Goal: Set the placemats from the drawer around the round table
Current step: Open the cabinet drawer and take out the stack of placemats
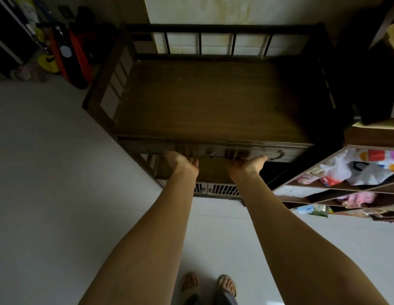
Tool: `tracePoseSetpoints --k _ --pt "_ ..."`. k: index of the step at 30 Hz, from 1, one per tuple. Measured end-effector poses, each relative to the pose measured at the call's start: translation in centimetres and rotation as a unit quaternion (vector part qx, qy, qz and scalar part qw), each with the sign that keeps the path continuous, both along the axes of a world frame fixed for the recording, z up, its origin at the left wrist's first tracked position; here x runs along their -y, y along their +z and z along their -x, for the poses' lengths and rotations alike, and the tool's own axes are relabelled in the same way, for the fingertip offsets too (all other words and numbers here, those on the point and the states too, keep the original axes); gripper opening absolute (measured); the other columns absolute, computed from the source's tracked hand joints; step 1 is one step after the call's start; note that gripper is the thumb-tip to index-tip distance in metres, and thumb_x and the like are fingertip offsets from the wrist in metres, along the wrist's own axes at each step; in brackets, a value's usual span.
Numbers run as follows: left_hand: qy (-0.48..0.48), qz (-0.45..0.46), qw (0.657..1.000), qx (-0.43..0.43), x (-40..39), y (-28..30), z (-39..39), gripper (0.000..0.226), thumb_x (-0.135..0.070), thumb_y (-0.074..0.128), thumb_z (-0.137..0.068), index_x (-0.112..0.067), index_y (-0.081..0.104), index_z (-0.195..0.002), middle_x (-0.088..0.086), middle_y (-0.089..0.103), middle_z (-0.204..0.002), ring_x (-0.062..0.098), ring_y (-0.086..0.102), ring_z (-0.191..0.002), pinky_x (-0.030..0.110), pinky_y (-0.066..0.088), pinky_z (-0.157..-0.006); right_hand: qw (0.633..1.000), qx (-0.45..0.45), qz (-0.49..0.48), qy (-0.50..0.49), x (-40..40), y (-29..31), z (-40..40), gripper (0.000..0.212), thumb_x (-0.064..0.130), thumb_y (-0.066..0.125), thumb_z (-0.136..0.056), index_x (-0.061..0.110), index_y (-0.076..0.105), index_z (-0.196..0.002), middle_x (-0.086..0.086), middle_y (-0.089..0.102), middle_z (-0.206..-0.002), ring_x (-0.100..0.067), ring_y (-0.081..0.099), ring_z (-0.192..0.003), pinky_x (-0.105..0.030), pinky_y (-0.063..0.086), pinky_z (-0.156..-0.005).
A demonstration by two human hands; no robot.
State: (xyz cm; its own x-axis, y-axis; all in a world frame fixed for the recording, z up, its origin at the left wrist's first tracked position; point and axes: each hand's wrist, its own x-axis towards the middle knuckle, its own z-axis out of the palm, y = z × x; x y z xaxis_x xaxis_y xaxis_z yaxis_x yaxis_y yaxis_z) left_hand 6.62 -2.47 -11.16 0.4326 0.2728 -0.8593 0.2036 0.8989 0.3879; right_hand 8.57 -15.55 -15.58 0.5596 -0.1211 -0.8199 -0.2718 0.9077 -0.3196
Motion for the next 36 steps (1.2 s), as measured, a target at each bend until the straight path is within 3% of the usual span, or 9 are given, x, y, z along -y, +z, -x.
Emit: tracePoseSetpoints --k 4,14,19,22,26,29,33,36 --pt "0.021 0.045 0.998 0.032 -0.3 -1.2 -0.8 0.050 -0.043 0.034 -0.101 -0.012 0.040 -0.140 0.016 0.050 -0.126 0.032 0.048 -0.125 0.047 0.033 -0.113 0.996 0.034 -0.077 -0.031 0.5 -0.5 0.1 0.080 0.068 0.035 -0.089 0.022 0.017 -0.153 -0.012 0.025 -0.156 -0.036 0.028 -0.141 -0.051 0.024 -0.116" --pt "-0.050 0.035 0.995 0.080 -1.3 -3.2 3.7 0.073 -0.065 0.033 -0.093 -0.016 0.033 -0.148 0.014 0.040 -0.148 0.032 0.038 -0.138 0.050 0.030 -0.114 0.991 0.077 -0.104 -0.023 0.0 -1.7 5.5 0.074 0.065 0.031 -0.090 0.019 0.030 -0.148 -0.016 0.036 -0.150 -0.038 0.036 -0.136 -0.052 0.027 -0.114" --pt "-0.051 0.060 0.992 0.094 -1.4 -3.1 5.8 0.078 -0.068 0.034 -0.091 -0.018 0.030 -0.149 0.014 0.039 -0.149 0.034 0.037 -0.138 0.056 0.028 -0.113 0.992 0.064 -0.108 -0.017 0.8 -0.5 7.7 0.085 0.070 0.034 -0.087 0.016 0.022 -0.151 -0.016 0.033 -0.152 -0.037 0.032 -0.139 -0.052 0.023 -0.116" --pt "-0.057 0.060 0.991 0.103 -1.3 -3.7 6.8 0.074 -0.068 0.038 -0.090 -0.020 0.036 -0.146 0.014 0.044 -0.146 0.035 0.044 -0.132 0.058 0.033 -0.110 0.994 0.072 -0.081 -0.012 1.1 -0.1 8.8 0.086 0.074 0.036 -0.084 0.018 0.027 -0.149 -0.015 0.038 -0.148 -0.037 0.039 -0.134 -0.054 0.028 -0.113" --pt "-0.046 0.050 0.985 0.160 -0.7 -3.9 9.3 0.091 -0.079 0.037 -0.080 -0.023 0.026 -0.150 0.013 0.038 -0.148 0.035 0.035 -0.138 0.058 0.030 -0.110 0.991 0.124 -0.045 0.013 0.9 -0.2 11.3 0.088 0.074 0.048 -0.078 0.020 0.034 -0.146 -0.010 0.043 -0.145 -0.032 0.043 -0.132 -0.051 0.031 -0.112" --pt "-0.102 -0.008 0.980 0.169 -0.7 -3.8 10.0 0.087 -0.069 0.053 -0.079 -0.025 0.028 -0.149 0.011 0.037 -0.149 0.032 0.035 -0.138 0.054 0.036 -0.107 0.985 0.150 0.011 0.081 1.0 0.0 11.8 0.095 0.073 0.059 -0.071 0.024 0.032 -0.147 -0.010 0.044 -0.145 -0.031 0.043 -0.132 -0.050 0.030 -0.113" --pt "-0.152 -0.060 0.981 0.104 -0.5 -3.1 9.0 0.059 -0.044 0.069 -0.083 -0.023 0.042 -0.131 0.013 0.049 -0.135 0.030 0.046 -0.127 0.049 0.044 -0.105 0.986 0.117 0.062 0.105 1.1 1.7 10.8 0.051 0.046 0.062 -0.085 0.016 0.052 -0.125 -0.011 0.055 -0.124 -0.028 0.051 -0.122 -0.046 0.040 -0.108" --pt "-0.149 -0.058 0.984 0.082 -0.6 -3.2 9.4 0.058 -0.039 0.068 -0.084 -0.020 0.041 -0.133 0.015 0.048 -0.133 0.030 0.047 -0.125 0.048 0.045 -0.104 0.988 0.088 0.069 0.109 1.1 2.3 11.1 0.027 0.036 0.058 -0.088 0.014 0.056 -0.105 -0.010 0.054 -0.104 -0.027 0.053 -0.108 -0.042 0.044 -0.104"
